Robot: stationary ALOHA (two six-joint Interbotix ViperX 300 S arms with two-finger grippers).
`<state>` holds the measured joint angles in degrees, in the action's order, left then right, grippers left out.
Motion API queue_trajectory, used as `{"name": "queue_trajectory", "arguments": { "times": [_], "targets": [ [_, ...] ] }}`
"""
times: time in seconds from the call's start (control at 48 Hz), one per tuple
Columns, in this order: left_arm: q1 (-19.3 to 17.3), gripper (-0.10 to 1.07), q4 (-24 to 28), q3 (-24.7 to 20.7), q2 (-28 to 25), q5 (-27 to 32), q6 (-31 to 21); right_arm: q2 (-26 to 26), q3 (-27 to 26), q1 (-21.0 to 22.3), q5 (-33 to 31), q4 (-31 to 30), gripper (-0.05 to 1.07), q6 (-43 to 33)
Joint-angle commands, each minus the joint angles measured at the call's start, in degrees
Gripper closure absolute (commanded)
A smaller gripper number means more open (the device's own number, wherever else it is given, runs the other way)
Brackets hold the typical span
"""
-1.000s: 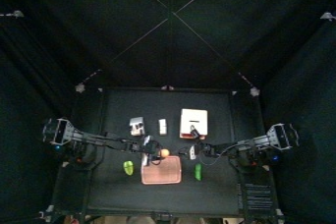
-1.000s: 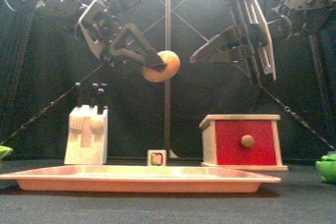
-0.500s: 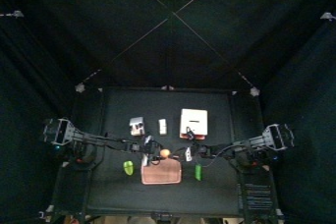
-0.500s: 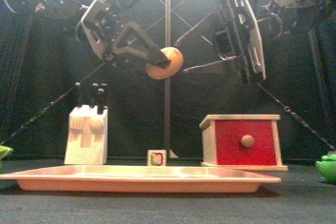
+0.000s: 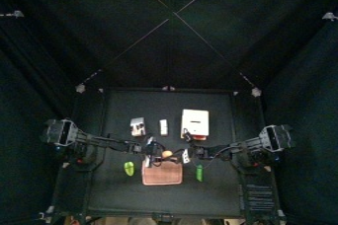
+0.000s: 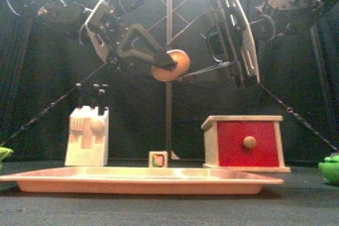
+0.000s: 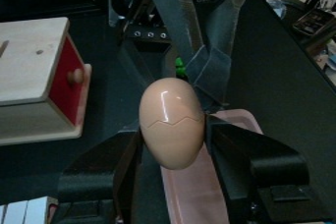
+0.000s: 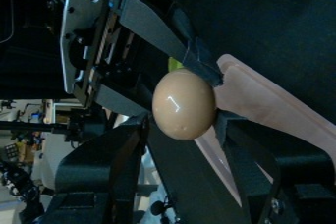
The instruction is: Peel eggshel
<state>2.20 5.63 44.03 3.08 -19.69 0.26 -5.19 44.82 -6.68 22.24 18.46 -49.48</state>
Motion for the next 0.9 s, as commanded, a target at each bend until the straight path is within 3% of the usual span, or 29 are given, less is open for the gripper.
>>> {"name": "queue_trajectory", "arguments": {
  "times": [0.0,0.875],
  "targets": [
    [-0.1,0.45,0.2,-1.8,-0.1,-0.5,0.1,-0.9,-2.0,0.2,0.4,-0.2,0.16,0.1],
    [-0.1,0.45,0.2,-0.5,1.9,-0.5,0.1,-2.1,-0.1,1.3,0.4,-2.5,0.14,0.1]
  ]
}}
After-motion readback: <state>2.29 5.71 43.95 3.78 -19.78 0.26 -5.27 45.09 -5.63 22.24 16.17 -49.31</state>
